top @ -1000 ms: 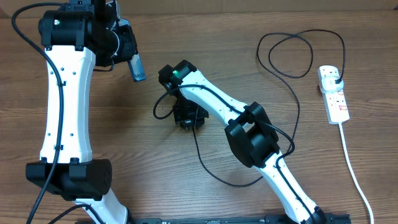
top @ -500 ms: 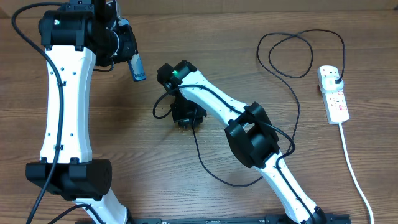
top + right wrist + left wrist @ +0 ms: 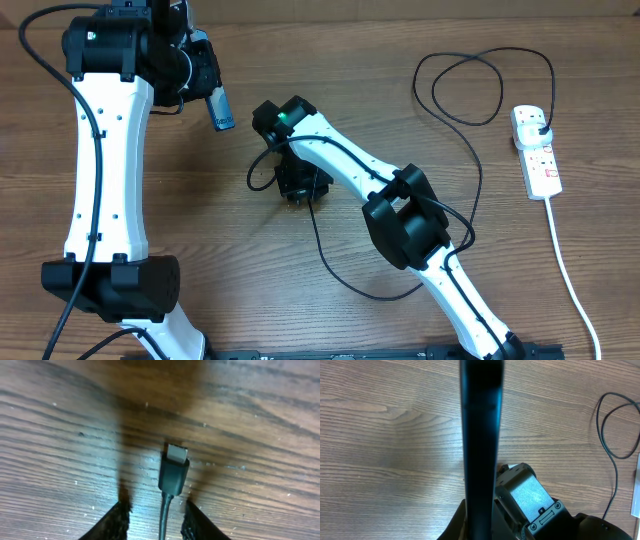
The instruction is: Plug charger to phone and switch on socket
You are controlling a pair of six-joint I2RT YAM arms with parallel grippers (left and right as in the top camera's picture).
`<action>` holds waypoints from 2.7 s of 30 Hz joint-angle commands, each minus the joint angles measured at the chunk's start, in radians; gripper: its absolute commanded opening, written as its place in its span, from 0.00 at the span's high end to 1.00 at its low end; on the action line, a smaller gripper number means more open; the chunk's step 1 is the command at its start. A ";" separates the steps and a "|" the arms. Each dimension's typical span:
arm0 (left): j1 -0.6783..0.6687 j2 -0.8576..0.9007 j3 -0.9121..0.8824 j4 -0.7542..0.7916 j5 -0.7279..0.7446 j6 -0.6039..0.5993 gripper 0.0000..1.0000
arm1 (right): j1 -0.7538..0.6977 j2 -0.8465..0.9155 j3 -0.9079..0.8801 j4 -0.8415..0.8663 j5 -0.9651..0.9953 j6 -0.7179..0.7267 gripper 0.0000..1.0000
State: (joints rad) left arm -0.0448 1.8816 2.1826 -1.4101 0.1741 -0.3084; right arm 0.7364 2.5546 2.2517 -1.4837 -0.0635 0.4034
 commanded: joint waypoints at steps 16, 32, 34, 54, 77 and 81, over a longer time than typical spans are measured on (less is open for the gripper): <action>0.007 -0.005 0.005 0.009 -0.006 -0.002 0.96 | -0.025 -0.116 -0.006 -0.011 0.161 0.071 0.71; 0.007 -0.005 0.005 0.003 -0.006 -0.002 0.96 | -0.026 -0.188 -0.159 0.124 0.062 0.038 0.21; 0.007 -0.005 0.005 0.003 -0.005 -0.002 0.96 | -0.026 -0.188 -0.217 0.178 0.062 0.038 0.21; 0.007 -0.005 0.005 0.002 -0.006 -0.002 0.96 | -0.023 -0.188 -0.370 0.335 0.063 0.042 0.55; 0.007 -0.005 0.005 0.002 -0.006 -0.002 0.96 | -0.024 -0.188 -0.394 0.346 0.062 0.042 0.87; 0.007 -0.005 0.005 0.002 -0.005 -0.002 0.96 | -0.024 -0.188 -0.394 0.346 0.062 0.042 0.87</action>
State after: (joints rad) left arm -0.0448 1.8816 2.1826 -1.4143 0.1738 -0.3084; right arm 0.7139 2.3497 1.8938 -1.1370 -0.0071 0.4442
